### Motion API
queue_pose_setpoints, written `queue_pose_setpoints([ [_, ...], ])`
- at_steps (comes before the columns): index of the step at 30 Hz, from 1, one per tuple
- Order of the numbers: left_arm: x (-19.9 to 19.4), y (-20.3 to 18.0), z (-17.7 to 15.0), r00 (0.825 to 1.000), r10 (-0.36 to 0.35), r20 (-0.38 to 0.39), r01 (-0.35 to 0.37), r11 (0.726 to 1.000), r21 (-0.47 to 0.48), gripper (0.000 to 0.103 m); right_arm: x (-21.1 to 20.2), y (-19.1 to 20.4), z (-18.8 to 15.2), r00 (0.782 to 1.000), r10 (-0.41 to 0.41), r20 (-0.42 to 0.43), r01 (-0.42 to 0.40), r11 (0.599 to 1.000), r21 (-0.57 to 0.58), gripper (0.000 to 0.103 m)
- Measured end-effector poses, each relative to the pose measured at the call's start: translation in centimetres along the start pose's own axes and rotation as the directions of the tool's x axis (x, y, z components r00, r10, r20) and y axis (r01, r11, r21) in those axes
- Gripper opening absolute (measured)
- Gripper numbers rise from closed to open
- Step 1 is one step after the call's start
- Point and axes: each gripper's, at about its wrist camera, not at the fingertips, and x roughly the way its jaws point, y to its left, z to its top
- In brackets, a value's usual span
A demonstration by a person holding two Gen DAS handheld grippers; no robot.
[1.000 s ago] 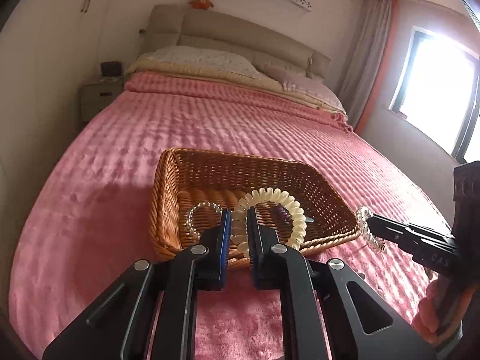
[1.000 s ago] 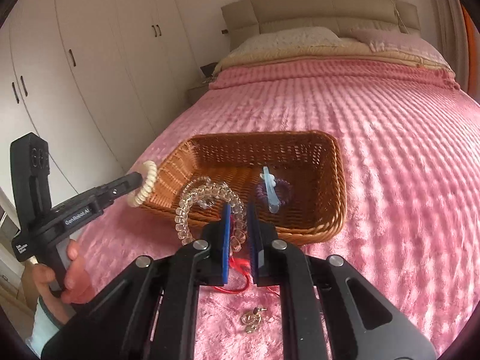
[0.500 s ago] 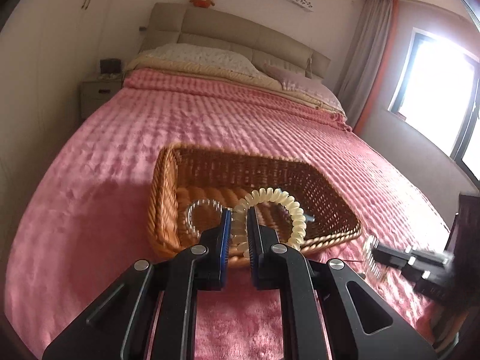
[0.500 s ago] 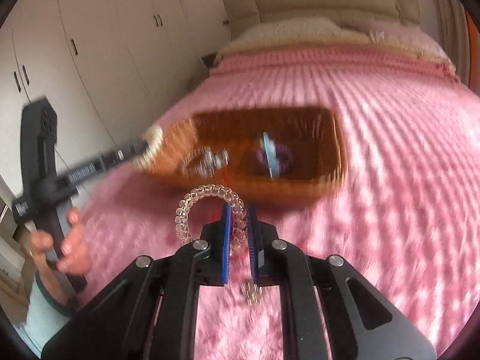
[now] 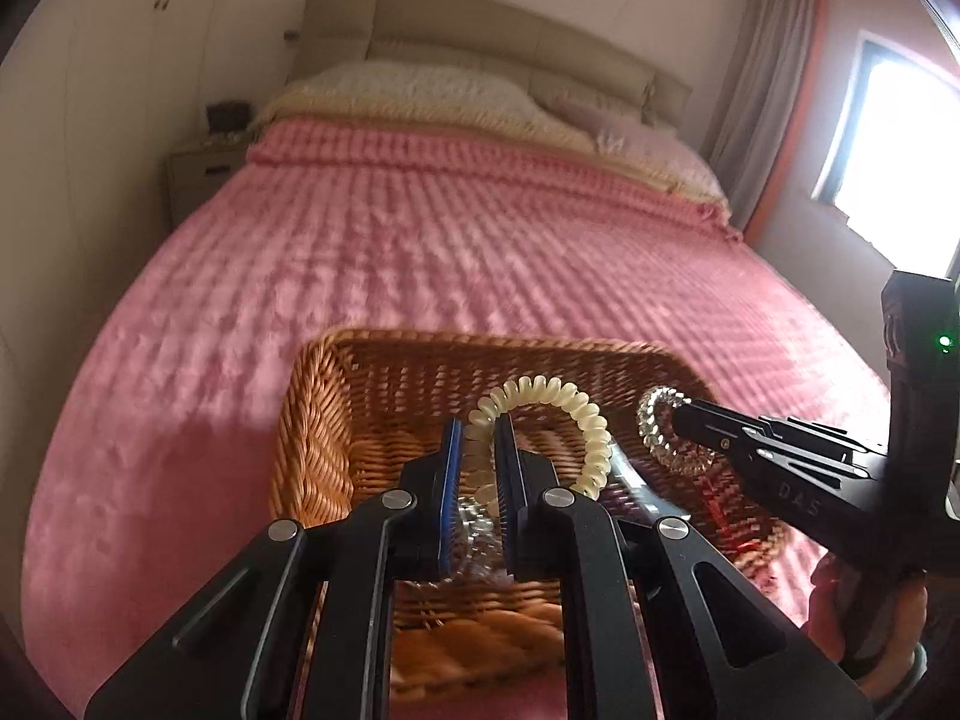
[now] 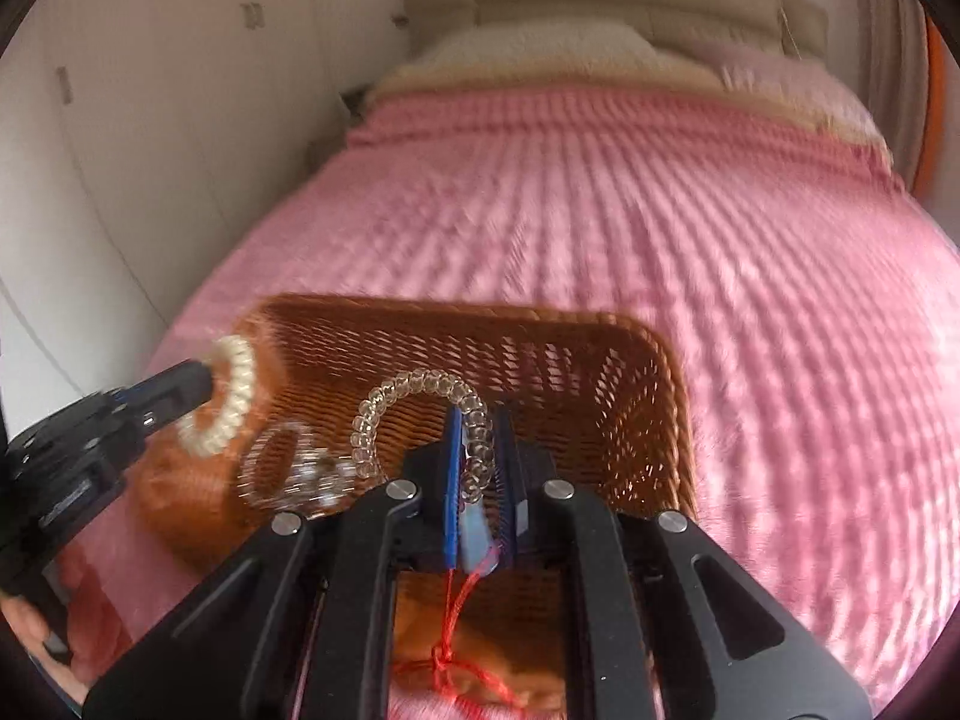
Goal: Organize jewelry
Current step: 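Carry both coils over the basket and open both tools to drop them, then withdraw both tools and move the left tool toward a grey hair clip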
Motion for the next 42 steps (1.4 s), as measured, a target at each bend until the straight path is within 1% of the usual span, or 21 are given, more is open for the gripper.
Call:
queue_pose_setpoints([
  [5,1.6,0.6,-0.2,0.999,0.017,-0.038,-0.017,1.000,-0.008,0.010,1.8,-1.2,-0.3,0.999,-0.002,-0.042,0.005,0.999,0.052,0.009],
  [7,1.9,0.7,-0.4,0.999,0.013,-0.044,-0.013,1.000,-0.014,0.017,2.2,-1.5,-0.4,0.998,0.021,-0.067,-0.017,0.998,0.064,0.011],
  [8,2.0,0.7,-0.4,0.999,0.009,-0.047,-0.010,1.000,-0.014,0.026,2.3,-1.6,-0.5,0.997,0.031,-0.077,-0.025,0.997,0.073,0.016],
  [9,1.8,0.7,-0.6,0.999,0.014,-0.041,-0.014,1.000,-0.007,0.031,2.2,-1.7,-0.8,0.996,0.041,-0.083,-0.035,0.996,0.082,0.021],
  [11,1.6,0.4,-0.7,0.999,0.013,-0.036,-0.013,1.000,0.002,0.034,1.3,-1.7,-1.2,0.996,0.054,-0.068,-0.048,0.996,0.081,0.037],
  [12,1.3,0.4,-0.7,0.999,0.007,-0.033,-0.007,1.000,0.003,0.034,0.9,-1.6,-1.2,0.997,0.046,-0.057,-0.042,0.996,0.079,0.043],
  [13,0.8,0.2,-0.8,1.000,-0.003,-0.027,0.003,1.000,0.003,0.034,0.0,-1.4,-1.5,0.998,0.046,-0.039,-0.043,0.996,0.072,0.045],
  [14,0.2,0.1,-0.8,1.000,-0.013,-0.019,0.013,1.000,0.003,0.035,-1.0,-1.3,-1.7,0.998,0.060,-0.024,-0.058,0.996,0.066,0.045],
  [17,-2.0,-0.3,-1.3,0.999,-0.038,0.012,0.038,0.999,0.005,0.043,-3.6,-0.9,-2.6,0.996,0.088,0.014,-0.088,0.995,0.046,0.045],
  [20,-4.4,-0.7,-2.2,0.998,-0.060,0.035,0.059,0.998,0.011,0.043,-5.8,-0.6,-3.8,0.996,0.077,0.050,-0.078,0.997,0.014,0.045],
  [23,-7.0,-0.9,-4.2,0.996,-0.083,0.043,0.082,0.996,0.021,0.043,-7.3,-0.2,-5.4,0.997,0.038,0.066,-0.037,0.999,-0.020,0.045],
  [28,-10.0,-1.1,-8.7,0.996,-0.091,0.013,0.090,0.994,0.065,0.043,-8.7,-0.3,-8.4,0.997,-0.012,0.075,0.014,1.000,-0.026,0.045],
  [31,-10.7,-1.2,-11.5,0.994,-0.110,-0.024,0.112,0.990,0.084,0.043,-9.5,-0.6,-10.2,0.997,0.015,0.075,-0.016,1.000,0.011,0.045],
  [33,-10.4,-1.1,-12.7,0.991,-0.123,-0.054,0.128,0.987,0.095,0.041,-9.1,-0.5,-10.9,0.998,0.031,0.059,-0.032,0.999,0.020,0.044],
  [35,-9.7,-1.2,-13.5,0.985,-0.142,-0.096,0.151,0.984,0.098,0.041,-8.4,-0.4,-11.0,0.998,0.056,0.034,-0.057,0.997,0.042,0.034],
  [37,-9.2,-1.2,-14.0,0.979,-0.165,-0.122,0.178,0.979,0.104,0.041,-7.6,-0.8,-10.7,0.996,0.087,0.018,-0.088,0.991,0.097,0.032],
  [38,-9.0,-1.2,-14.2,0.976,-0.175,-0.133,0.190,0.976,0.110,0.041,-7.2,-1.0,-10.5,0.994,0.106,0.008,-0.106,0.987,0.124,0.026],
  [39,-8.7,-1.3,-14.4,0.970,-0.190,-0.152,0.208,0.971,0.117,0.041,-6.9,-1.1,-10.6,0.993,0.116,0.002,-0.115,0.983,0.140,0.024],
  [40,-8.6,-1.3,-14.6,0.966,-0.199,-0.163,0.220,0.968,0.121,0.041,-6.5,-1.2,-10.5,0.992,0.126,-0.006,-0.124,0.980,0.156,0.018],
  [41,-8.4,-1.4,-14.8,0.961,-0.210,-0.177,0.234,0.964,0.124,0.041,-6.2,-1.3,-10.5,0.991,0.133,-0.013,-0.129,0.978,0.165,0.008],
  [42,-8.2,-1.3,-14.9,0.958,-0.216,-0.186,0.241,0.962,0.126,0.041,-5.9,-1.5,-10.6,0.990,0.137,-0.023,-0.131,0.976,0.174,0.005],
])
